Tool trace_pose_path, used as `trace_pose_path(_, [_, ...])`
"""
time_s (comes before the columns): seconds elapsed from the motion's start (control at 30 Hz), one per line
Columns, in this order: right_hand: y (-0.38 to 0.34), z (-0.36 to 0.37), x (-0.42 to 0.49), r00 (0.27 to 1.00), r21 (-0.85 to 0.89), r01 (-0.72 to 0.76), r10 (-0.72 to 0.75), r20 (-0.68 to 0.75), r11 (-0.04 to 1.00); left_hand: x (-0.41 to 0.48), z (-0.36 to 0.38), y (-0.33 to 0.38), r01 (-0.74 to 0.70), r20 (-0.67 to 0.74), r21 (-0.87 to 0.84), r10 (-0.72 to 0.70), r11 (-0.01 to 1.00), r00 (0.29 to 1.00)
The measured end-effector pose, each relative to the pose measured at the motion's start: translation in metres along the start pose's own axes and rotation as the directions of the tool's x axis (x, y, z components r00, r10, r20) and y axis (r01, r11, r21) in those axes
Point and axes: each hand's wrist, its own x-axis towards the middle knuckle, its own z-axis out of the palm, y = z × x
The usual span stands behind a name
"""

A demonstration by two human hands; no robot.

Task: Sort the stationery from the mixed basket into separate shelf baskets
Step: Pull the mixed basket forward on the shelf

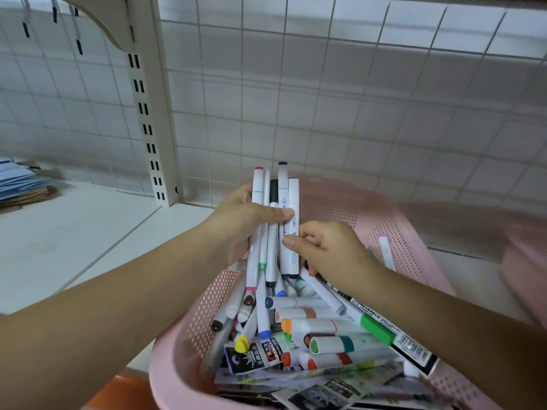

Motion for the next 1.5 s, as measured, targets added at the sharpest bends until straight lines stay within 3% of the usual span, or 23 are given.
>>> trace_pose_path(0.43, [0.007,0.003,-0.004,0.999,-0.091,0.026,-0.028,-0.021,0.996,-0.008,0.008,0.001,-0.044,0.059,0.113,0.037,0.993,0.998])
trace_pose_path(0.6, [0.007,0.003,-0.006,0.999,-0.139,0.046,-0.047,0.001,0.989,-0.007,0.01,-0.004,-0.135,0.016,0.24,0.135,0.961,0.991])
trace_pose_path(0.8, [-0.006,-0.019,-0.011,0.992,-0.485,0.123,-0.1,0.074,0.866,-0.008,0.008,0.004,-0.158,-0.11,0.168,0.178,0.973,0.978])
trace_pose_path(0.93, [-0.009,-0.05,-0.02,0.984,-0.637,0.148,-0.179,0.016,0.756,-0.02,0.022,0.018,-0.169,-0.1,0.238,0.197,0.956,0.975])
trace_pose_path(1.23, [0.009,-0.163,-0.113,0.983,-0.705,0.041,-0.155,-0.098,0.708,-0.078,0.147,0.037,-0.259,-0.006,0.287,0.272,0.922,0.962])
trace_pose_path(1.5, [0.065,-0.284,-0.268,0.969,-0.682,-0.184,0.014,-0.247,0.708,-0.132,0.325,0.009,-0.325,0.235,0.362,0.252,0.874,0.939])
